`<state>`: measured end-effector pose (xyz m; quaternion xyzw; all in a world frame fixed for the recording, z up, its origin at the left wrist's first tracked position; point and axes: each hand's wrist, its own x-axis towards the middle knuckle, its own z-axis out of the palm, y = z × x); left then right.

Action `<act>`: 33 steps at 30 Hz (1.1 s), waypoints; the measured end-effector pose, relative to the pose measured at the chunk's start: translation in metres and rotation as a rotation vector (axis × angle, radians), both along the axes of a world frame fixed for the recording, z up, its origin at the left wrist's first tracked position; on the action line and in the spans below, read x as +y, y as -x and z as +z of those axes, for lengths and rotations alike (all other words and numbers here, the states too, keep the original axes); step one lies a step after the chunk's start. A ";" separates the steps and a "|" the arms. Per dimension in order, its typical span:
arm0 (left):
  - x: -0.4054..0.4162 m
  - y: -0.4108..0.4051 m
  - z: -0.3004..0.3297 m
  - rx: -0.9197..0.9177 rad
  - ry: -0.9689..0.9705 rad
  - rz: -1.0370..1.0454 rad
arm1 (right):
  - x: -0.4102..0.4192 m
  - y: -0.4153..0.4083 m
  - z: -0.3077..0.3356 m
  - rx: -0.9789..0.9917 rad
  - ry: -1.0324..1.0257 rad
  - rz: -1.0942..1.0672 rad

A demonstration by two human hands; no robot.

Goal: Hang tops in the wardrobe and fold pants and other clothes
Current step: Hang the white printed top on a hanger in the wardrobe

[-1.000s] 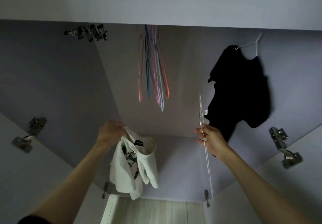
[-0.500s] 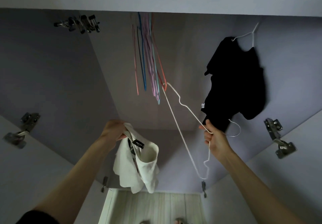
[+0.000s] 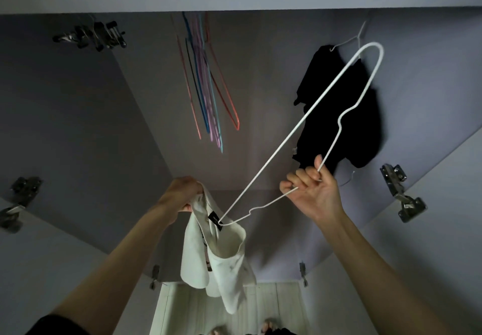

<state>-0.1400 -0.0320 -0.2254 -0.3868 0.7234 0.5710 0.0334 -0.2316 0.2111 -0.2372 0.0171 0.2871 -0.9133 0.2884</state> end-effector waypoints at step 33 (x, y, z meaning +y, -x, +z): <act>-0.039 -0.017 0.082 0.485 -0.431 0.129 | -0.067 -0.004 -0.029 0.574 -0.679 0.225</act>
